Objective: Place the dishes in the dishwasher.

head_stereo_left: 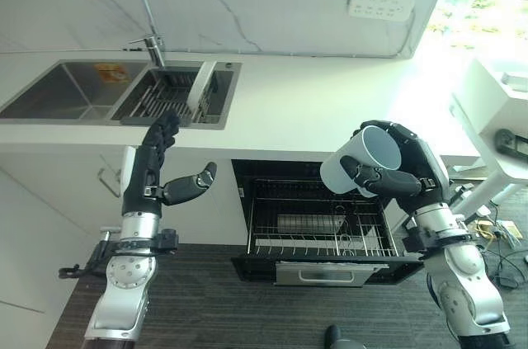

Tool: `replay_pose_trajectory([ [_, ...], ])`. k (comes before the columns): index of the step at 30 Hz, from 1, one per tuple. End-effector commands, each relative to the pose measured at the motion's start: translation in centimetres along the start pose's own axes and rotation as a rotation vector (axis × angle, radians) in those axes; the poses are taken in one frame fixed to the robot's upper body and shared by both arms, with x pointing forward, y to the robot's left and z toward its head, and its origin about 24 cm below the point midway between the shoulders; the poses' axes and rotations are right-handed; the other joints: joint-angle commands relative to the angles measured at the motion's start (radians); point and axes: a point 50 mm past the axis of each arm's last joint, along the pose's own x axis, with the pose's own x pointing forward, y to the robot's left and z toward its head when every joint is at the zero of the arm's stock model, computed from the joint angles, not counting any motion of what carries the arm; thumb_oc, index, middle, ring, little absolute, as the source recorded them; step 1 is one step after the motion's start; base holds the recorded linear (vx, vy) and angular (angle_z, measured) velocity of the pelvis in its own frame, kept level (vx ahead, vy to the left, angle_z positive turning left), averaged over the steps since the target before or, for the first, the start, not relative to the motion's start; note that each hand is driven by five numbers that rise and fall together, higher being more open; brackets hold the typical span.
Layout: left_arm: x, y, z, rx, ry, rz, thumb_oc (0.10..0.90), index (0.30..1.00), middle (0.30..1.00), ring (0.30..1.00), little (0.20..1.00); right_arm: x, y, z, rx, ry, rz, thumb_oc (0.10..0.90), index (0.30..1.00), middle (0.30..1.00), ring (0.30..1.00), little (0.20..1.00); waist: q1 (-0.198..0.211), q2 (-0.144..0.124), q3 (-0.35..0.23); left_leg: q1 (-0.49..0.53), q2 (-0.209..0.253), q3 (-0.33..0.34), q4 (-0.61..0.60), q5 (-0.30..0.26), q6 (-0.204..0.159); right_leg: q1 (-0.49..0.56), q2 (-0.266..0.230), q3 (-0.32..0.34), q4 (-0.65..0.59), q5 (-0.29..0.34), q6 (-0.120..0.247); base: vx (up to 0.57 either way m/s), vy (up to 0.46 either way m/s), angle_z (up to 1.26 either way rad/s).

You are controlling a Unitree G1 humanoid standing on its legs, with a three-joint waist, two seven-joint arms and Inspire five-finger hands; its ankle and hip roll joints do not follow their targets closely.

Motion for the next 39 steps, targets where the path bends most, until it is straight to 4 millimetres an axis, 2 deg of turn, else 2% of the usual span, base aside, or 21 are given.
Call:
replay_pose_trajectory([
  [1, 2.1, -0.8, 3.6, 0.088, -0.199, -0.143, 0.8, 0.9, 0.9, 0.9, 0.9, 0.9, 0.3, 6.9, -0.046, -0.372, 0.027, 0.4, 0.3, 0.3, 0.3, 0.3, -0.009, 0.005, -0.001, -0.001, -0.043, 0.013, 0.098, -0.182, 0.081, 0.014, -0.033, -0.02, 0.128, -0.212, 0.043, -0.02, -0.008, -0.09],
  [4, 2.4, -2.4, 3.7, 0.151, -0.188, -0.285, 0.8, 0.9, 0.9, 0.9, 0.9, 1.0, 0.4, 6.9, -0.046, -0.371, 0.036, 0.4, 0.3, 0.3, 0.3, 0.3, -0.022, 0.01, 0.0, 0.002, -0.041, 0.021, 0.098, -0.183, 0.081, 0.009, -0.029, -0.012, 0.128, -0.209, 0.044, -0.02, -0.007, -0.14],
  [9, 2.7, -4.7, 2.6, 0.245, -0.1, -0.496, 0.8, 0.9, 0.9, 0.9, 0.9, 1.3, 0.6, 7.1, -0.05, -0.372, 0.058, 0.4, 0.3, 0.3, 0.3, 0.3, -0.046, 0.022, 0.002, 0.007, -0.038, 0.04, 0.098, -0.183, 0.084, -0.003, -0.021, 0.009, 0.128, -0.201, 0.046, -0.02, 0.003, -0.11],
  [18, 2.7, -6.3, 1.5, 0.26, -0.011, -0.638, 0.8, 0.9, 0.9, 0.9, 0.9, 1.4, 0.8, 7.2, -0.054, -0.374, 0.081, 0.4, 0.3, 0.3, 0.3, 0.3, -0.077, 0.034, 0.013, 0.02, -0.03, 0.08, 0.098, -0.185, 0.087, -0.017, -0.006, 0.038, 0.128, -0.194, 0.046, -0.02, 0.003, -0.16],
  [21, 3.0, -7.1, 0.2, 0.283, 0.051, -0.618, 0.8, 0.9, 0.9, 0.9, 0.9, 1.7, 1.1, 7.4, -0.056, -0.37, 0.112, 0.4, 0.3, 0.3, 0.3, 0.3, -0.1, 0.04, 0.019, 0.029, -0.026, 0.103, 0.098, -0.186, 0.087, -0.022, -0.001, 0.057, 0.128, -0.19, 0.046, -0.01, 0.024, -0.14],
  [27, 3.2, -8.0, -2.0, 0.276, 0.162, -0.598, 0.8, 0.9, 0.9, 0.9, 0.9, 1.9, 1.3, 7.3, -0.053, -0.355, 0.141, 0.4, 0.3, 0.3, 0.3, 0.3, -0.12, 0.044, 0.018, 0.04, -0.026, 0.117, 0.098, -0.191, 0.088, -0.021, 0.004, 0.074, 0.128, -0.19, 0.048, 0.02, 0.018, -0.11],
  [31, 2.5, -9.3, -4.4, 0.226, 0.293, -0.609, 0.8, 0.9, 0.9, 0.9, 0.9, 2.1, 1.4, 7.4, -0.05, -0.346, 0.161, 0.4, 0.3, 0.3, 0.3, 0.3, -0.134, 0.048, 0.018, 0.052, -0.026, 0.129, 0.098, -0.2, 0.089, -0.014, 0.008, 0.084, 0.128, -0.196, 0.049, 0.03, 0.018, -0.12],
  [32, 1.8, -10.2, -5.8, 0.191, 0.374, -0.612, 0.8, 0.9, 0.9, 0.9, 0.9, 2.2, 1.7, 7.3, -0.046, -0.339, 0.175, 0.4, 0.3, 0.3, 0.3, 0.3, -0.143, 0.049, 0.014, 0.055, -0.025, 0.136, 0.098, -0.201, 0.09, -0.015, 0.009, 0.093, 0.128, -0.197, 0.049, 0.04, 0.022, -0.09],
  [34, 0.9, -11.1, -7.4, 0.175, 0.462, -0.628, 0.8, 0.9, 0.9, 0.9, 0.9, 2.3, 1.9, 7.4, -0.042, -0.331, 0.195, 0.4, 0.3, 0.3, 0.3, 0.3, -0.155, 0.049, 0.011, 0.06, -0.025, 0.144, 0.098, -0.204, 0.091, -0.017, 0.012, 0.105, 0.128, -0.197, 0.05, 0.04, 0.022, -0.05],
  [39, -0.7, -12.3, -9.4, 0.149, 0.59, -0.693, 0.8, 0.9, 0.9, 0.9, 0.9, 2.4, 2.0, 7.5, -0.036, -0.323, 0.213, 0.4, 0.3, 0.3, 0.3, 0.3, -0.168, 0.048, 0.011, 0.065, -0.026, 0.152, 0.098, -0.207, 0.093, -0.02, 0.016, 0.116, 0.128, -0.194, 0.05, 0.01, 0.005, -0.02],
])
